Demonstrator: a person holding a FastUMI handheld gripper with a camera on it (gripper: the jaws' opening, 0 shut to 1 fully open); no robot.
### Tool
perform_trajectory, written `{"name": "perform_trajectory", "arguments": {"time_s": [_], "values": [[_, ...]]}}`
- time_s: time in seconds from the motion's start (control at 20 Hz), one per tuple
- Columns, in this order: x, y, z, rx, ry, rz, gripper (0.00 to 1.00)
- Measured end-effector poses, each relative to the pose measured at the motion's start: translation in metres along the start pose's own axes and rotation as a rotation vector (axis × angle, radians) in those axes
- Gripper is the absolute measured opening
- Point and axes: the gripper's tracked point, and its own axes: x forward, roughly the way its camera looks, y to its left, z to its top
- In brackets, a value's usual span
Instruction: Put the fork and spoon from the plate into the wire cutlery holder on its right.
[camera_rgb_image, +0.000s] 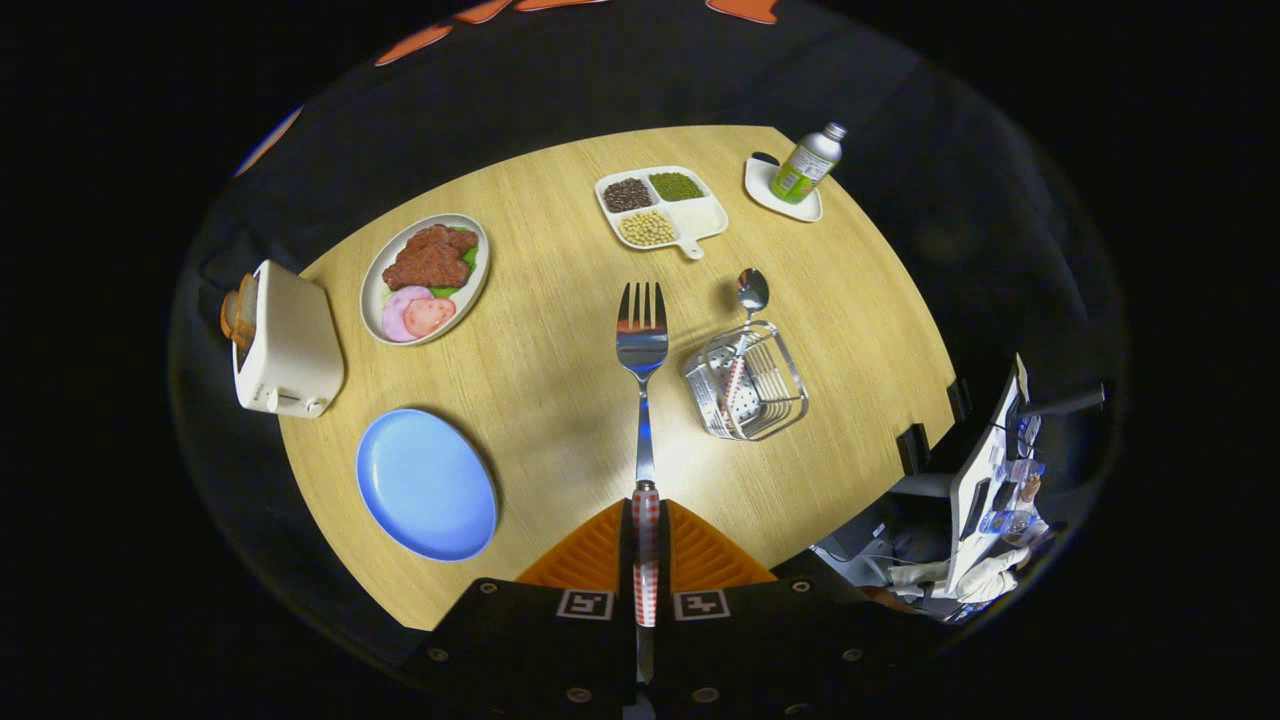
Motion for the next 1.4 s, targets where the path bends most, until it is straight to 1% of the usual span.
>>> {"name": "perform_trajectory", "arguments": {"time_s": [0.1, 0.25, 0.55, 0.7, 0.75, 0.9, 1.15, 1.4], "values": [[0.005, -0.016, 0.003, 0.009, 0.029, -0.001, 0.08], [0.017, -0.051, -0.001, -0.004, 0.103, -0.028, 0.08], [0.034, -0.077, -0.013, -0.017, 0.297, -0.056, 0.08], [0.041, -0.077, -0.018, -0.039, 0.401, -0.051, 0.08], [0.041, -0.069, -0.017, -0.042, 0.435, -0.047, 0.08], [0.044, -0.063, -0.017, -0.02, 0.524, -0.03, 0.08], [0.056, -0.059, -0.004, 0.017, 0.616, -0.004, 0.08], [0.065, -0.05, 0.004, 0.023, 0.679, 0.025, 0.08]]}}
